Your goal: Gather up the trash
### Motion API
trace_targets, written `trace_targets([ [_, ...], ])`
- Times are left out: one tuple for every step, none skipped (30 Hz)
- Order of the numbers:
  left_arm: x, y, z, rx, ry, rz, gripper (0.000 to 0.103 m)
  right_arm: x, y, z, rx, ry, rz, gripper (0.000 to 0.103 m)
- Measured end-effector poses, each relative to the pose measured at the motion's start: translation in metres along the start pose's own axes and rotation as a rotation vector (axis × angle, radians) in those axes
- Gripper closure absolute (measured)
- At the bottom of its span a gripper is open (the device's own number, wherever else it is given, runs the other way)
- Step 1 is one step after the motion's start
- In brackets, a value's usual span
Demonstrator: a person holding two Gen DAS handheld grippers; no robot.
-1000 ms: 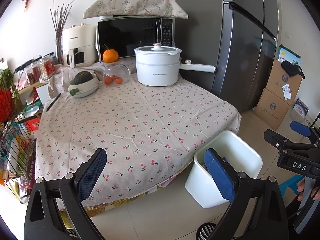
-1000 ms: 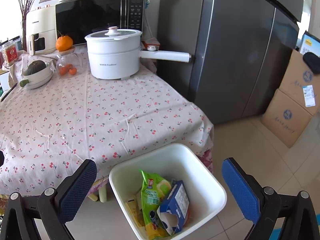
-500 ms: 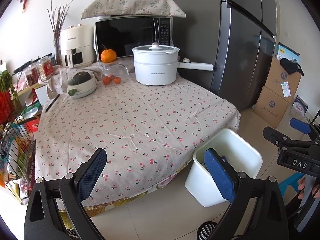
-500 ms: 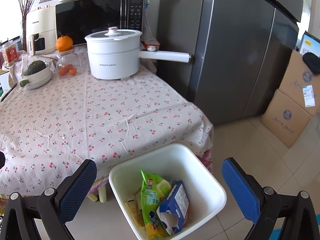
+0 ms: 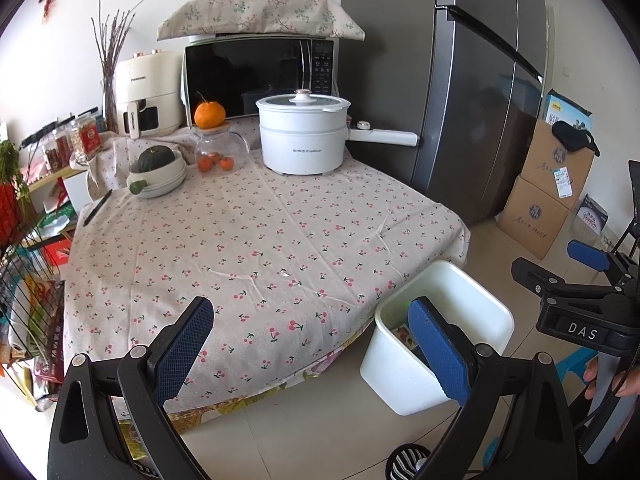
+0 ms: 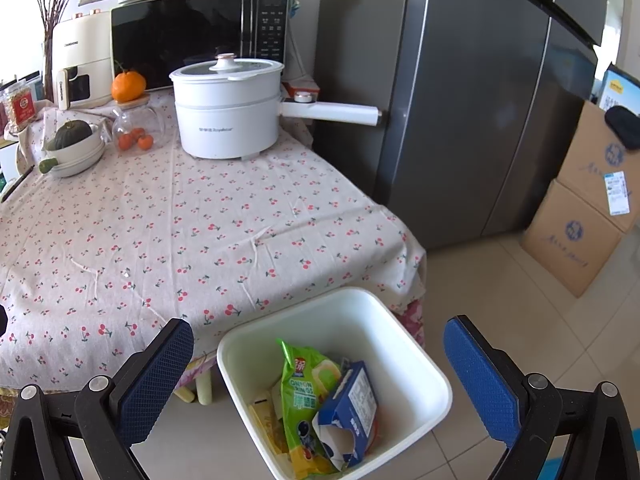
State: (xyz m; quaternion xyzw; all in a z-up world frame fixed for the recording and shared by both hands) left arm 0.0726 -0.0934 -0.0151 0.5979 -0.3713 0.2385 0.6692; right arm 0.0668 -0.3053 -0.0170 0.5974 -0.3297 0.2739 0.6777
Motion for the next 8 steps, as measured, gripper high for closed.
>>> trace_targets([
  [-0.0003, 0.0004, 0.0002, -0.005, 0.003, -0.002, 0.004, 0.0001, -0.0002, 0.0002, 0.0, 0.0, 0.0, 0.0],
  [-0.0006, -0.0001, -0.0001, -0.01, 0.008, -0.005, 0.004, 0.0, -0.0001, 0.0001, 0.0, 0.0, -0.001, 0.0],
  [-0.0009, -0.0006, -0.001, -0.016, 0.016, -0.007, 0.004, 0.0001, 0.0, 0.0, 0.0, 0.0, -0.001, 0.0],
  [-0.0013, -0.0018, -0.0021, -0.023, 0.026, -0.013, 0.004, 0.0001, 0.0, 0.0, -0.001, 0.001, -0.001, 0.0],
  [-0.0018, -0.0027, -0.0037, -0.031, 0.035, -0.023, 0.004, 0.0001, -0.0007, 0.0008, -0.001, 0.002, -0.002, 0.0],
  [-0.0024, -0.0039, -0.0053, -0.036, 0.044, -0.032, 0.004, -0.0001, -0.0015, 0.0013, -0.001, 0.003, -0.001, 0.0],
  [-0.0029, -0.0049, -0.0069, -0.04, 0.051, -0.037, 0.004, -0.0003, -0.0019, 0.0019, -0.002, 0.004, -0.001, 0.0],
  [-0.0025, -0.0056, -0.0089, -0.045, 0.052, -0.043, 0.004, -0.0008, -0.0025, 0.0028, -0.004, 0.006, -0.001, 0.0],
])
Point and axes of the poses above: each gripper's, at about its wrist camera, not at the fingertips, and y roughly against the way its jaws point, z to its right, x to its top, the point moved 4 cm from there along -y, roughly the way its jaws point, and after that the axes turned 2 degrees about -y, right-handed, at the moved point
